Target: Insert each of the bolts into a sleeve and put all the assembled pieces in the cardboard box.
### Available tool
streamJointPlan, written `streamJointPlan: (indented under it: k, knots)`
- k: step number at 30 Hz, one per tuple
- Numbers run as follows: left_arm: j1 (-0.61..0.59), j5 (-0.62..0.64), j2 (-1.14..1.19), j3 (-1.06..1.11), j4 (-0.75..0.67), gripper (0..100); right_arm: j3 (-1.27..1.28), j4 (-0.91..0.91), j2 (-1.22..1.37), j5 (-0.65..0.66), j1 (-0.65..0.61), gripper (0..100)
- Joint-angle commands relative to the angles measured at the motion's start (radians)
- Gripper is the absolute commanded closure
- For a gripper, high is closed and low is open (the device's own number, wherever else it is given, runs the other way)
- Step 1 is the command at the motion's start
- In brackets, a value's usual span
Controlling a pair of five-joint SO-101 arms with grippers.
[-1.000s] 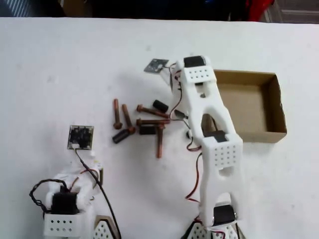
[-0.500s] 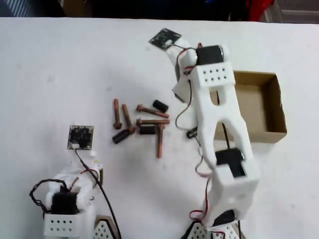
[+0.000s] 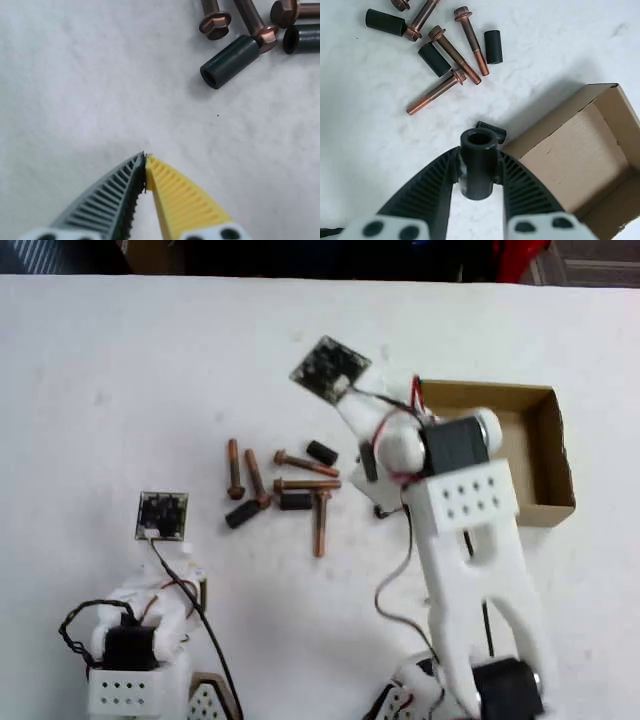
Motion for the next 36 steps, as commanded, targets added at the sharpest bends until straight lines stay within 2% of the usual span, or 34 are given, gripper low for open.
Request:
streamJointPlan:
  k: [1,12,18,36]
  knots:
    - [0.007,-0.009,-0.007,-0.002,0.006,98,0.098,-0.054,-0.145,-0.008,-0.001,98.2]
    - [0.010,-0.008,-0.007,-0.002,0.006,98,0.560,-0.269,-0.549,-0.014,-0.001,98.2]
    - [0.010,-0.006,-0.007,-0.002,0.006,98,0.767,-0.446,-0.717,-0.183,0.036,98.1]
    - [0.013,-0.005,-0.007,-0.002,0.006,98,1.290,-0.897,-1.007,-0.190,0.036,98.1]
